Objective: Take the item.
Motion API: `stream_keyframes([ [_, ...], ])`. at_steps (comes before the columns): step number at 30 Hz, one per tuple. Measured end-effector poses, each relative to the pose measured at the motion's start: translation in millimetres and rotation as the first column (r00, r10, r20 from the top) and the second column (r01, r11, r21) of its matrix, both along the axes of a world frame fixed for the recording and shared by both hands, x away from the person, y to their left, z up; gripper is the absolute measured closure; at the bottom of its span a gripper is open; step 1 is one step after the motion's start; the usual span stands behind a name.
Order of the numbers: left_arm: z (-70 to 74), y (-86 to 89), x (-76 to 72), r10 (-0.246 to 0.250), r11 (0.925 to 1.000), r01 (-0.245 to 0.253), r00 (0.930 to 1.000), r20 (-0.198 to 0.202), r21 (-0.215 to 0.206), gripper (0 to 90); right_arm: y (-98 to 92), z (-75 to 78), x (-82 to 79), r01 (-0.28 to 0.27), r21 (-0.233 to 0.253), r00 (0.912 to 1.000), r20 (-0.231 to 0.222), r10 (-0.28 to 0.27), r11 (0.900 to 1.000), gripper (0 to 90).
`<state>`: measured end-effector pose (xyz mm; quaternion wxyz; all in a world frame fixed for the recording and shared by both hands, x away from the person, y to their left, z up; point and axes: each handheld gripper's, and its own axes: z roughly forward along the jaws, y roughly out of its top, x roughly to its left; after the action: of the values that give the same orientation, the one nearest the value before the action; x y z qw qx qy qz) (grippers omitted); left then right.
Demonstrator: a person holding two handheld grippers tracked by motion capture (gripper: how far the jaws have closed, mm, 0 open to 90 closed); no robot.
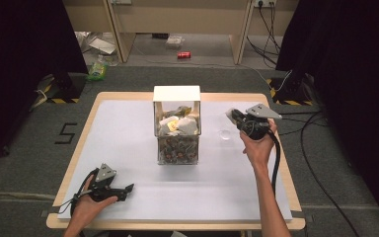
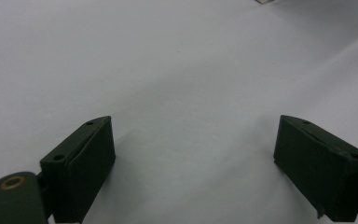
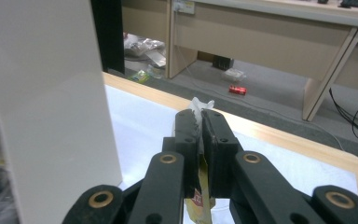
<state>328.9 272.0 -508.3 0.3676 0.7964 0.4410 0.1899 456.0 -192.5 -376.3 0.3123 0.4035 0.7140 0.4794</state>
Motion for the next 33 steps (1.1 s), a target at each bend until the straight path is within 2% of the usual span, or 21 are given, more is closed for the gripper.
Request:
stream_keyframes([
  [11, 0.2, 0.1, -0.1, 0.002, 1.0000, -0.002, 1.0000, 0.003, 0.004, 11.3, -2.4, -18.5, 23.8, 0.034, -0.043, 0.9991, -0.023, -0.035, 0.998, 85.3],
  [15, 0.2, 0.2, 0.0, 0.001, 1.0000, -0.001, 1.0000, 0.003, 0.004, 11.3, -3.9, -23.8, 30.8, 0.036, -0.034, 0.9989, -0.030, -0.037, 0.999, 85.2],
  [33, 0.0, 0.0, 0.0, 0.000, 1.0000, 0.000, 1.0000, 0.000, 0.001, 11.3, 0.5, -36.5, 43.0, 0.030, -0.043, 0.9982, -0.050, -0.032, 0.999, 84.3],
])
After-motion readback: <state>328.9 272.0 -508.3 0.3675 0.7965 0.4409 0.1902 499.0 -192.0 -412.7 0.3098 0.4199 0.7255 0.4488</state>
